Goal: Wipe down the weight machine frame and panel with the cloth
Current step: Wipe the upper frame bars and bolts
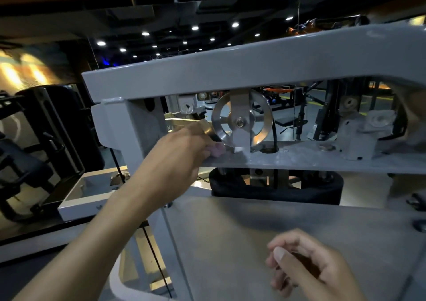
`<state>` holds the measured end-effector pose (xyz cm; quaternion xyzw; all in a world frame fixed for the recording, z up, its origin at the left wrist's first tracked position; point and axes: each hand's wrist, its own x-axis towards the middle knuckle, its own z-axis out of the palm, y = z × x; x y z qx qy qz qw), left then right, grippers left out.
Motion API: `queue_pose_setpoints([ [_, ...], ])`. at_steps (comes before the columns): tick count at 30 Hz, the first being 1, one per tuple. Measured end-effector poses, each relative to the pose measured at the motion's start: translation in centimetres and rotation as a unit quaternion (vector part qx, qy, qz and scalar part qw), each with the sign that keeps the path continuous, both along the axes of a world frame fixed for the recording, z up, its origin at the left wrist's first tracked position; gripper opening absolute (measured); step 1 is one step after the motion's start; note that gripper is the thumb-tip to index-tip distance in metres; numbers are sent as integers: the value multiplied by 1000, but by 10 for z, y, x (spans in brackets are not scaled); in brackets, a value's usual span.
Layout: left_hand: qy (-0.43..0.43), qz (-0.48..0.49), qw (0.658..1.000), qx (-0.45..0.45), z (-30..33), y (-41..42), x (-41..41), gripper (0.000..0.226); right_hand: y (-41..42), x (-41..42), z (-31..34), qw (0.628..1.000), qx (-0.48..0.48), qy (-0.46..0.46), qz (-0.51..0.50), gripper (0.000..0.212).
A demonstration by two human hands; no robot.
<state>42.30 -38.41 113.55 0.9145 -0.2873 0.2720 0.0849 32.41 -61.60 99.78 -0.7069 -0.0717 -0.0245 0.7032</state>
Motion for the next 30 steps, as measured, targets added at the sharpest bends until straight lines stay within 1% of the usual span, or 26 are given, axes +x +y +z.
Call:
queue_pose_setpoints([
  [2, 5, -49, 999, 9, -1, -2, -19, 24, -1, 1, -2, 1000, 2, -3, -1, 28],
  [3, -8, -60, 998, 18, 0, -2, -21, 23, -2, 1, -3, 1000, 4, -3, -1, 29],
  [4, -25, -50, 998, 11, 2, 0, -21, 24, -2, 2, -4, 1000, 9, 0, 0, 30],
  [5, -48, -17, 999, -13, 4, 4, -19, 23, -2, 2, -4, 1000, 14, 3, 3, 29],
  [7, -88, 88, 991, -56, 7, 17, -11, 15, -3, 2, -3, 1000, 12, 4, 11, 29],
  [8, -86, 125, 987, -56, 8, 21, -7, 13, -4, 1, -3, 1000, 10, 3, 10, 30],
  [9, -70, 140, 987, -39, 6, 22, -4, 17, -5, 1, -3, 1000, 9, 2, 8, 31],
  [11, -35, 110, 993, -5, -3, 13, -4, 27, -8, 3, -4, 1000, 8, 1, 4, 31],
  [13, -28, 65, 997, -19, -11, -8, -10, 31, -10, 4, -2, 1000, 8, -7, -1, 31],
  [16, -25, 38, 999, -22, -14, -33, -20, 35, -11, 4, -2, 1000, 13, -11, -5, 32],
  [20, -9, 66, 998, -19, -10, -29, -13, 33, -21, 3, -4, 1000, 3, -14, -23, 33],
  [22, -20, 65, 997, -26, -12, -32, -12, 31, -26, 2, -4, 999, 6, -11, -30, 33],
  [24, -41, 59, 997, -32, -16, -44, -15, 25, -29, 3, -2, 999, 11, -10, -32, 31],
  [26, -54, 37, 997, -37, -21, -58, -19, 24, -29, 4, -1, 999, 13, -16, -31, 30],
  [28, -46, 5, 998, -51, -20, -68, -22, 27, -24, 6, 0, 999, 19, -17, -24, 32],
  [30, -47, 4, 997, -53, -19, -72, -20, 24, -18, 7, 2, 999, 29, -16, -19, 33],
])
